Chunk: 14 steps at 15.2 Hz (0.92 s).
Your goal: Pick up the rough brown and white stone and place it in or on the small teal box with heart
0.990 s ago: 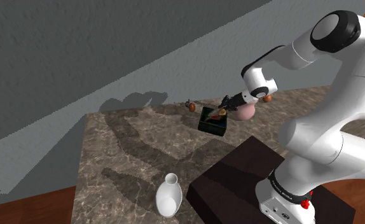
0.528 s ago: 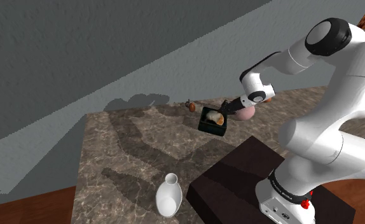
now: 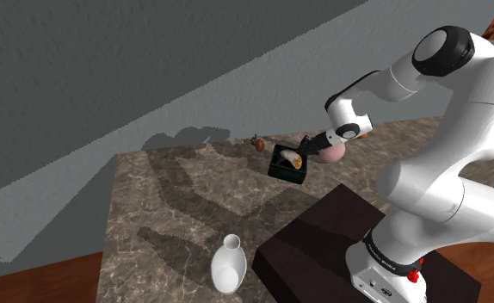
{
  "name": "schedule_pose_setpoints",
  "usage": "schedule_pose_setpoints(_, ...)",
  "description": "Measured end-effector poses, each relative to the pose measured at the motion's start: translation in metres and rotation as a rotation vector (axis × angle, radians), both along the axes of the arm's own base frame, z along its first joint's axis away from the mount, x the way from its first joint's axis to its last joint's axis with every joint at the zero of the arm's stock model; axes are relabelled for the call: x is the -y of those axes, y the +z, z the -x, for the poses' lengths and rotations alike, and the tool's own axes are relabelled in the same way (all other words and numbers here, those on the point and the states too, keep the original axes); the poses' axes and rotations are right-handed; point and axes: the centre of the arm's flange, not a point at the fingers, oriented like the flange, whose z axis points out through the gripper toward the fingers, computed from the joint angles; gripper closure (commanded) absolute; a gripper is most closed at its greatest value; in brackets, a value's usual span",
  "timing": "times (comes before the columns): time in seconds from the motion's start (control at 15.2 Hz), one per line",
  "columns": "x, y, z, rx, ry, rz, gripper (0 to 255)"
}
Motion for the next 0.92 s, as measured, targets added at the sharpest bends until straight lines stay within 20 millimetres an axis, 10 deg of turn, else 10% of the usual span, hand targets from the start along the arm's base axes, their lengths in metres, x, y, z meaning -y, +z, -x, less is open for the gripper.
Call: schedule_pose_setpoints(0.92,0.008,0.029,0.026,-0.004,0.016,-0.017,0)
